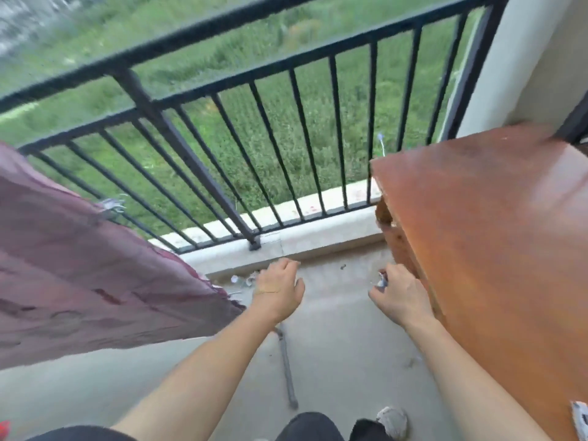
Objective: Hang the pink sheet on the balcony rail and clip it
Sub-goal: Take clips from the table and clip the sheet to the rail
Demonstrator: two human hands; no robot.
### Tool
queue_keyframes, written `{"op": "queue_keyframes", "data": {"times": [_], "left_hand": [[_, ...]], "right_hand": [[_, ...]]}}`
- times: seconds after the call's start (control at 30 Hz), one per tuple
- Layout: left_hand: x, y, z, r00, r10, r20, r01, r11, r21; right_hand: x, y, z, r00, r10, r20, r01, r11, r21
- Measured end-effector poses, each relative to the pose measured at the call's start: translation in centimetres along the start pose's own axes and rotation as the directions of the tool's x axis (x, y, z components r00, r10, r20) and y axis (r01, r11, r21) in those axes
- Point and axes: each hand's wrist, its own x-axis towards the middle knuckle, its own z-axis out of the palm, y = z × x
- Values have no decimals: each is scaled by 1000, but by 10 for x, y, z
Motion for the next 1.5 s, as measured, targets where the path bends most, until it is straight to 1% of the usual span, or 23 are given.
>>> {"op": "queue_keyframes", "data": {"times": [0.1, 0.17, 0.23, 0.3, 0.4, 0.47, 0.5, 0.6, 0.67, 0.77, 0.87, 0.93, 1.07, 1.23, 1.3, 1.37, 1.47, 1.5], "left_hand": [[-35, -78, -35, 984, -125, -130, 122, 992, -30], [-63, -125, -54, 962, -214, -168, 208, 977, -51], [-96, -176, -67, 938, -302, -169, 293, 953, -76], [-131, -233, -74, 908, -367, -205, 354, 930, -96], [-193, -332, -85, 856, -446, -260, 432, 895, -112], [-239, -403, -89, 819, -510, -263, 491, 860, -140], [-264, -439, -88, 788, -561, -254, 534, 828, -173], [-339, -533, -81, 669, -717, -196, 671, 696, -256], [-386, -581, -77, 588, -790, -176, 739, 613, -279], [-445, -639, -72, 472, -865, -168, 803, 501, -323], [-483, -685, -68, 392, -909, -139, 830, 415, -372], [-503, -719, -65, 351, -928, -124, 838, 370, -401], [-530, -796, -64, 287, -951, -113, 852, 307, -423], [-557, -928, -82, 229, -962, -148, 875, 270, -402], [-571, -977, -96, 191, -970, -148, 879, 236, -415], [-587, -1025, -114, 168, -971, -171, 885, 225, -408], [-613, -1094, -142, 105, -978, -182, 892, 174, -418], [-621, -1113, -147, 87, -979, -183, 888, 160, -431]], "right_hand": [[-1, -81, 22, 981, -192, 14, 191, 981, 34], [-8, -139, 40, 951, -304, 63, 302, 953, 31], [-22, -199, 63, 906, -406, 122, 409, 913, 0], [-41, -261, 89, 855, -495, 156, 505, 863, -29], [-72, -357, 136, 787, -588, 188, 605, 795, -48], [-94, -422, 172, 730, -647, 220, 674, 736, -69], [-104, -453, 193, 697, -674, 243, 706, 705, -71], [-139, -541, 253, 656, -698, 286, 728, 685, 0], [-160, -591, 292, 631, -714, 304, 735, 675, 59], [-192, -656, 345, 556, -755, 348, 768, 627, 133], [-222, -711, 384, 481, -798, 362, 803, 567, 182], [-237, -752, 417, 437, -815, 380, 814, 538, 218], [-257, -837, 491, 367, -843, 392, 784, 508, 358], [-280, -962, 585, 335, -858, 389, 724, 499, 477], [-288, -1014, 617, 317, -850, 420, 705, 507, 495], [-300, -1070, 644, 311, -845, 435, 700, 513, 497], [-320, -1154, 674, 280, -877, 390, 689, 467, 555], [-326, -1177, 687, 264, -879, 396, 690, 459, 560]]}}
